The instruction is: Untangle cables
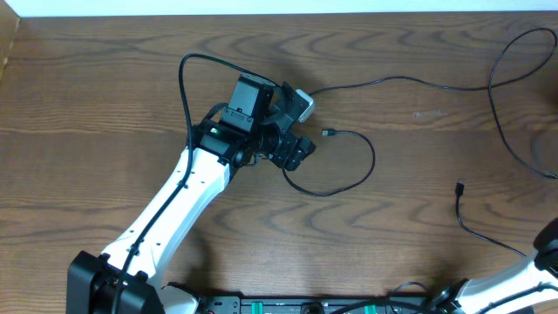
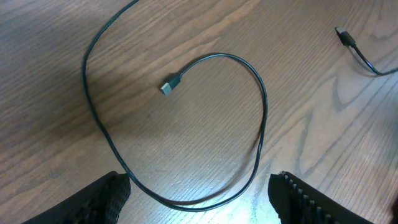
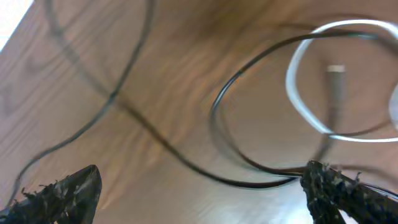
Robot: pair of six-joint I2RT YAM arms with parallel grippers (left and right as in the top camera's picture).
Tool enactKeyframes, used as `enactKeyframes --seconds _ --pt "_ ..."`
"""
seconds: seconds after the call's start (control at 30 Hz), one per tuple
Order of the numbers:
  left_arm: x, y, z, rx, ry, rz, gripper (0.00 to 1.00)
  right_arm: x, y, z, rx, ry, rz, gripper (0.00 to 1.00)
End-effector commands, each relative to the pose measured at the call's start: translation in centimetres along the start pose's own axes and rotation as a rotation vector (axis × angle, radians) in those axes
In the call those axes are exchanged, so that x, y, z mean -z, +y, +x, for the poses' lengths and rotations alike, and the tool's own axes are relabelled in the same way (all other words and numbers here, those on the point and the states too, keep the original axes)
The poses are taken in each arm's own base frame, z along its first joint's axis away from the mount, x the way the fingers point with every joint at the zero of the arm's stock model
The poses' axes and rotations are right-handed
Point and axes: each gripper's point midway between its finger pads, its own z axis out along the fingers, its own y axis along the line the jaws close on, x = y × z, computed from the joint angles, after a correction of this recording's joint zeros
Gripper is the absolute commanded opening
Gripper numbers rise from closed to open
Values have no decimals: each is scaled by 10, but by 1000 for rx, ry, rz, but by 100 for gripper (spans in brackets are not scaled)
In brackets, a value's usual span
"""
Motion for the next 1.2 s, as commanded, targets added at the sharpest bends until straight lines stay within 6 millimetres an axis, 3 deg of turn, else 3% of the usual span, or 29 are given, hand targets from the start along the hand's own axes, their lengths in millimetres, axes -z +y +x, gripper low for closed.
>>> enactKeyframes --seconds 0.0,0.1,0.2,0.27,0.43,0.7,1.0,1.17 --pt "1 -1 -3 -17 -7 5 77 -6 37 11 87 29 -22 99" --pt "1 -2 -2 -16 -4 6 76 -12 44 17 152 29 88 99" --pt "1 -3 -3 -20 -8 7 77 -19 82 25 304 31 52 99" --pt "1 -3 -3 -20 -7 7 77 -23 96 22 369 1 48 99" --pt "1 -3 -3 -19 -4 8 81 -47 100 13 392 -36 77 99" --pt "1 -3 -4 -20 -8 7 81 -104 96 41 394 85 52 99" --pt "1 -2 -15 -1 -52 3 81 -94 146 0 391 7 -73 99" --pt "0 -5 -16 13 -57 9 81 -120 160 5 338 122 -83 99"
